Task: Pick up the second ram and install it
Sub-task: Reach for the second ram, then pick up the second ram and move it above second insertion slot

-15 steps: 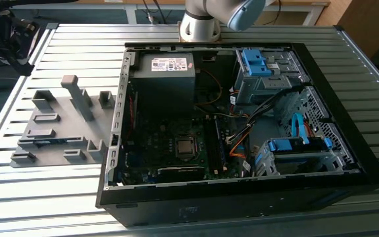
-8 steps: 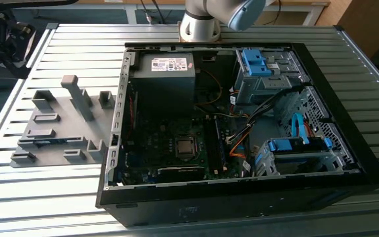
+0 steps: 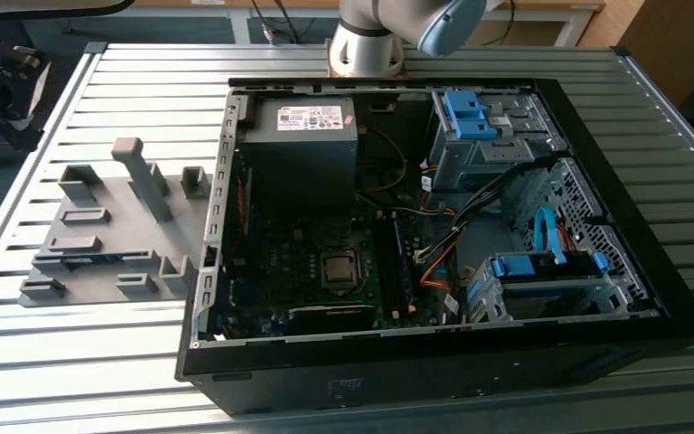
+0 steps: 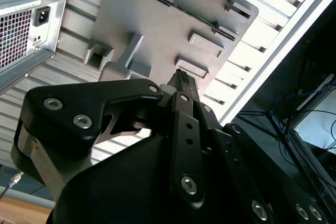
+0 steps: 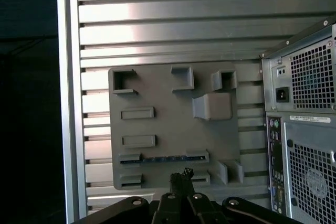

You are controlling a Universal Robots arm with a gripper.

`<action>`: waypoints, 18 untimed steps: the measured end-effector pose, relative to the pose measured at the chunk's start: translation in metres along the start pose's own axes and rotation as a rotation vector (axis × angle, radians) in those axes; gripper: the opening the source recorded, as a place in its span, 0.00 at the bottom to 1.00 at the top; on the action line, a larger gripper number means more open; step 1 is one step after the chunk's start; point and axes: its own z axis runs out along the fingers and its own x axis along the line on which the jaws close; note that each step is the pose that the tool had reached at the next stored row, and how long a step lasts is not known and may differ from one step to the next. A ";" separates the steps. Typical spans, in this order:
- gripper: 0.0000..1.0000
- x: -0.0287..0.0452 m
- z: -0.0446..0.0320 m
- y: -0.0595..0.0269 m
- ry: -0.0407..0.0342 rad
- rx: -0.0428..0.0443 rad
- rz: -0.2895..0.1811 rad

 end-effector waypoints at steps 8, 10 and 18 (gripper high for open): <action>0.11 0.0100 -0.0002 -0.0017 -0.0001 -0.0001 0.000; 0.11 0.0122 -0.0003 -0.0018 0.0000 -0.0001 -0.001; 0.11 0.0122 -0.0003 -0.0018 0.0002 -0.0002 -0.006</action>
